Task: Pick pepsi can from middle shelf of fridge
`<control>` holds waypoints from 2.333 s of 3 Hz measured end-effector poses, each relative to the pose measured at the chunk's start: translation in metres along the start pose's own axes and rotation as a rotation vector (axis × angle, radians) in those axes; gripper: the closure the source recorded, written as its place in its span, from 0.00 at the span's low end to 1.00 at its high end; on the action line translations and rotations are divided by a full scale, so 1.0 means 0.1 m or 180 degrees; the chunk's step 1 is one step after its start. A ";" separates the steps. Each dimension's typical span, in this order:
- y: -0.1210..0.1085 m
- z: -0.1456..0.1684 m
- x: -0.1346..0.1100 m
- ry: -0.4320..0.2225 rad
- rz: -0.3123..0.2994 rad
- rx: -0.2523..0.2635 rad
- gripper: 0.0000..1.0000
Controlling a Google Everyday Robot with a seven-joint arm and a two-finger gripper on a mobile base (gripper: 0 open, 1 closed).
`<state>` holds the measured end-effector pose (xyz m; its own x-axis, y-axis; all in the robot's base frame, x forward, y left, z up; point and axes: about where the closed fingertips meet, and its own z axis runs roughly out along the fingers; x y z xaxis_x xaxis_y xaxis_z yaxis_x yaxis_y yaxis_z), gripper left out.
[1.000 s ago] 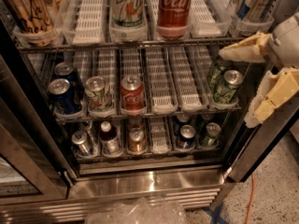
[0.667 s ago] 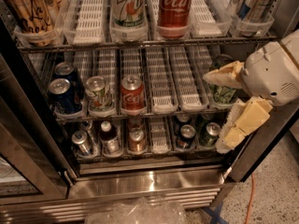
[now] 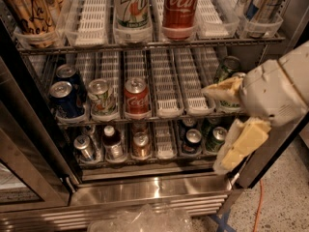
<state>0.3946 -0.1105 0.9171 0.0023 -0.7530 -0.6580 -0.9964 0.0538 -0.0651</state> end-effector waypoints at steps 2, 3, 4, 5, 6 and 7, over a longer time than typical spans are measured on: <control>0.68 0.87 0.06 -0.0197 -0.0312 -0.0152 0.00; 0.74 0.92 0.08 -0.0177 -0.0320 -0.0193 0.00; 0.59 1.08 -0.05 -0.0583 -0.0321 -0.0188 0.00; 0.47 1.35 -0.22 -0.1406 -0.0182 -0.0136 0.00; 0.42 1.35 -0.41 -0.1745 -0.0094 -0.0164 0.00; 0.42 1.34 -0.41 -0.1734 -0.0094 -0.0158 0.00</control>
Offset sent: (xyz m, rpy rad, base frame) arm -0.0934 0.0815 -0.1286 0.0920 -0.0005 0.1825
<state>0.3638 0.0105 0.8403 0.0605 -0.3045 -0.9506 -0.9980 -0.0030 -0.0625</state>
